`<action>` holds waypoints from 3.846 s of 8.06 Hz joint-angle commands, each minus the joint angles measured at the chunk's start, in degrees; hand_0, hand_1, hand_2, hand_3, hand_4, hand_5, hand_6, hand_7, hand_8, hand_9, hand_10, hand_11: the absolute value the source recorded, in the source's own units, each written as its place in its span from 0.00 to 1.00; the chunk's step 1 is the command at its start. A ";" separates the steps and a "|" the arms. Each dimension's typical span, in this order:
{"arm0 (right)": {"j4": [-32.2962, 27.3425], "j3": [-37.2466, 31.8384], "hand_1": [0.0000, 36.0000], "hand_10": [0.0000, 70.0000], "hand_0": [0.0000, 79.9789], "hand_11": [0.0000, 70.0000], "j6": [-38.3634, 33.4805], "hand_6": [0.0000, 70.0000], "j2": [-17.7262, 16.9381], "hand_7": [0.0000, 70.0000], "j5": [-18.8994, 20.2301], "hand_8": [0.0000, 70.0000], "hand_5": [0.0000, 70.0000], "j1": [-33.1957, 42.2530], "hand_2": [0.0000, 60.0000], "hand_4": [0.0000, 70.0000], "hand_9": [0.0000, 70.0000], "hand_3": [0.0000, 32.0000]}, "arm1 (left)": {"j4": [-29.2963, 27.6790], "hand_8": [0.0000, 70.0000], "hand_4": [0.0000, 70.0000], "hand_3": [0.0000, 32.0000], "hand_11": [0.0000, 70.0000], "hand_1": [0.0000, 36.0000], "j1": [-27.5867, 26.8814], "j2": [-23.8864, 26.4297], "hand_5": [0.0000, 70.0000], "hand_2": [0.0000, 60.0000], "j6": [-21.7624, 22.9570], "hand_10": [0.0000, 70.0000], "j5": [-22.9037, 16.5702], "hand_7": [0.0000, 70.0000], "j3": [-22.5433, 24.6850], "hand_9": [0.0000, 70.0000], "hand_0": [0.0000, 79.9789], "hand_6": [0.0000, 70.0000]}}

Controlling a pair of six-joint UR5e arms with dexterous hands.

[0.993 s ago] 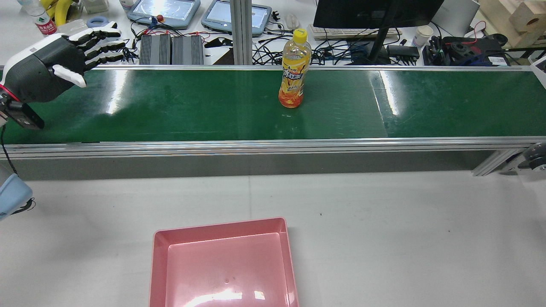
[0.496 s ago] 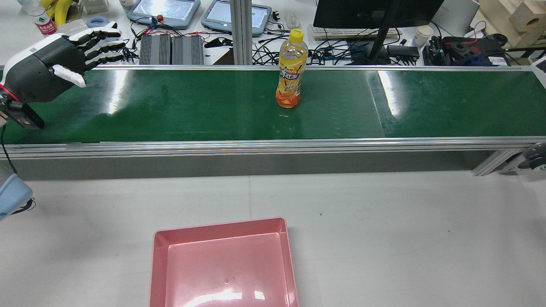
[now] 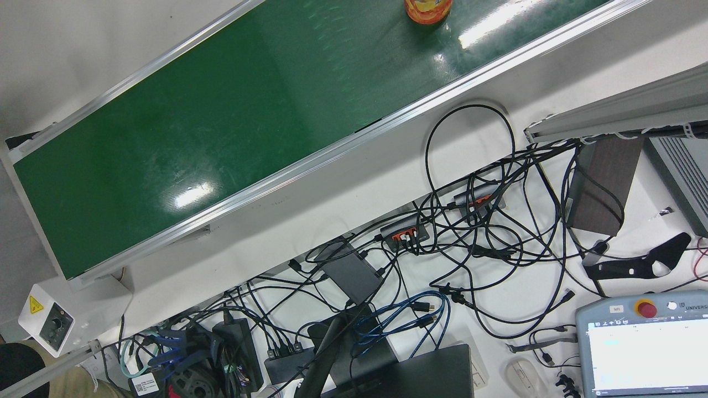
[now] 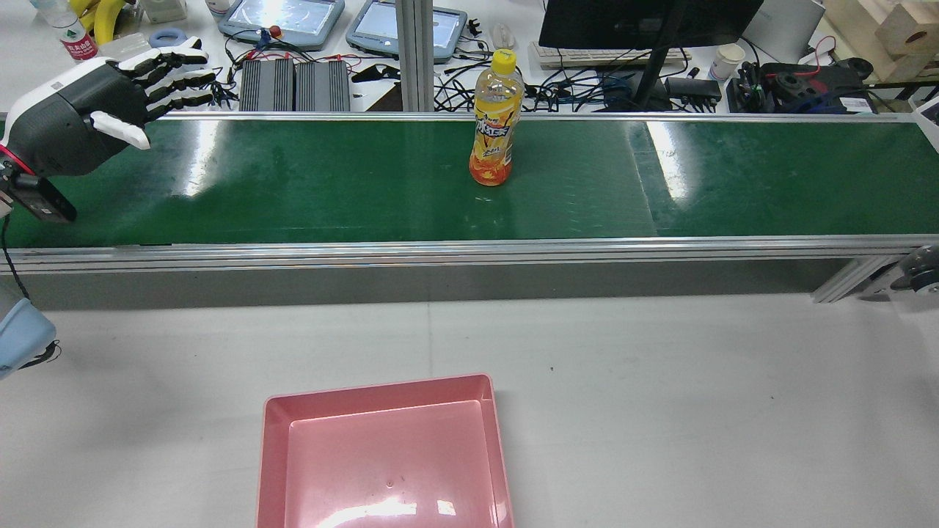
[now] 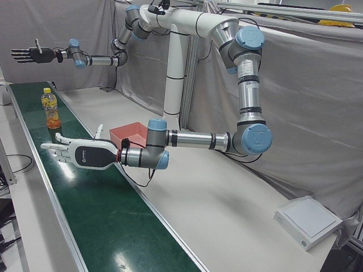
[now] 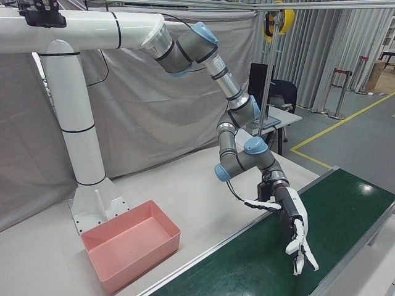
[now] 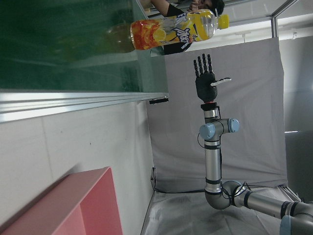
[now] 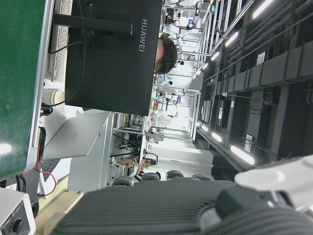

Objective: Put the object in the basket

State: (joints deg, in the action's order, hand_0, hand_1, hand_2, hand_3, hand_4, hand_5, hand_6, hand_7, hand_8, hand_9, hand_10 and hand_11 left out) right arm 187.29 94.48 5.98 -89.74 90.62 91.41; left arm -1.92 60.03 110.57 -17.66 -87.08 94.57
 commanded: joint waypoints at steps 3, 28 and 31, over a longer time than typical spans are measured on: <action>0.00 0.00 0.00 0.00 0.00 0.00 0.00 0.00 0.00 0.00 0.00 0.00 0.00 0.00 0.00 0.00 0.00 0.00 | -0.01 0.17 0.21 0.16 0.21 0.25 0.00 0.09 0.38 0.00 0.08 0.13 0.07 0.02 0.00 0.18 0.64 0.04; 0.00 0.00 0.00 0.00 0.00 0.00 0.00 0.00 0.00 0.00 0.00 0.00 0.00 0.00 0.00 0.00 0.00 0.00 | -0.01 0.16 0.20 0.16 0.22 0.25 0.00 0.09 0.39 0.00 0.08 0.14 -0.02 0.03 0.09 0.17 0.63 0.04; 0.00 -0.09 0.00 0.00 0.00 0.00 0.00 0.00 0.00 0.00 0.00 0.00 0.00 0.00 0.00 0.00 0.00 0.00 | -0.01 0.17 0.20 0.17 0.21 0.25 0.00 0.09 0.39 0.00 0.08 0.13 -0.02 0.02 0.09 0.18 0.63 0.04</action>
State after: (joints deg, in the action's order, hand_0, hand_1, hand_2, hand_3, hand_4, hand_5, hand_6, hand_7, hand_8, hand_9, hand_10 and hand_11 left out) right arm 187.30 94.41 5.98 -89.73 90.62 91.41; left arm -1.87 60.03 110.65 -17.58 -87.09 94.65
